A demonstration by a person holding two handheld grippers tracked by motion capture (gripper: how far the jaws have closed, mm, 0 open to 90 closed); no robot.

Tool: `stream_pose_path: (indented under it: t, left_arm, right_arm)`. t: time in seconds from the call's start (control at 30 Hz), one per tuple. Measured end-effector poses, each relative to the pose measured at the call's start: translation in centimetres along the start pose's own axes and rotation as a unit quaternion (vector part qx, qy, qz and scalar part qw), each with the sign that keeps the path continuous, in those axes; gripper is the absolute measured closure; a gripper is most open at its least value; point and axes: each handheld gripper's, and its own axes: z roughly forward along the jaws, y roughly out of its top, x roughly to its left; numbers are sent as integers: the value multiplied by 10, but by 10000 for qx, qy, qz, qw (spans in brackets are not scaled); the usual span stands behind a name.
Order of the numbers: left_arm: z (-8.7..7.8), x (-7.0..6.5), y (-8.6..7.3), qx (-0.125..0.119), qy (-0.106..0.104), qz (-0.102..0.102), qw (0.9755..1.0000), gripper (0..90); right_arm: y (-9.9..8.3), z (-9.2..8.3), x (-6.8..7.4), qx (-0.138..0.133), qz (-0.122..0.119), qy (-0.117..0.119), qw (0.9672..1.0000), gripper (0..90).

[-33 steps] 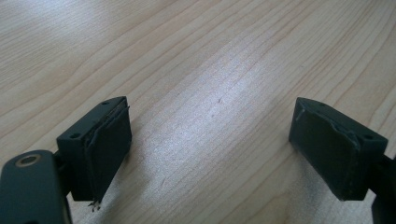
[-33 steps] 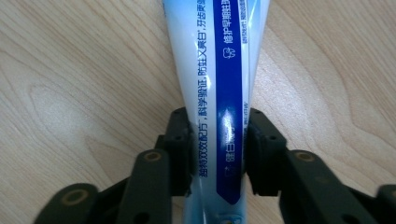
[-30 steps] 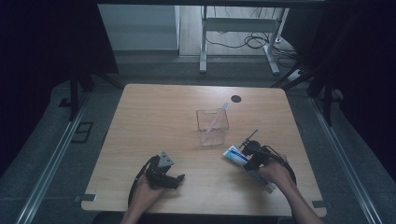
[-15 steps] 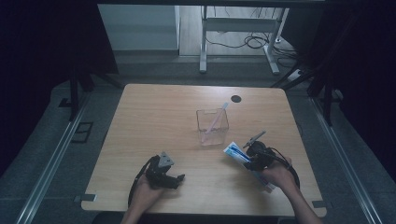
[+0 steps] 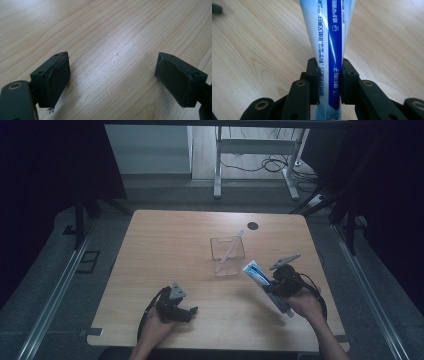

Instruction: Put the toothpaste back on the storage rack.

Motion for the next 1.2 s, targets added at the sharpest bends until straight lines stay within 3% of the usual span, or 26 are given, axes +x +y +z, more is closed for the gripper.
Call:
stream_pose_path:
  t: [0.6, 1.2]
  left_arm:
    - [0, 0, 0, 7, -4, -7, 10000, 131]
    - [0, 0, 0, 10, -6, -13, 10000, 131]
  right_arm:
    - [21, -25, -1, -594, -40, 57, 9982, 726]
    - [59, -38, 1, -1198, -47, 90, 9927, 726]
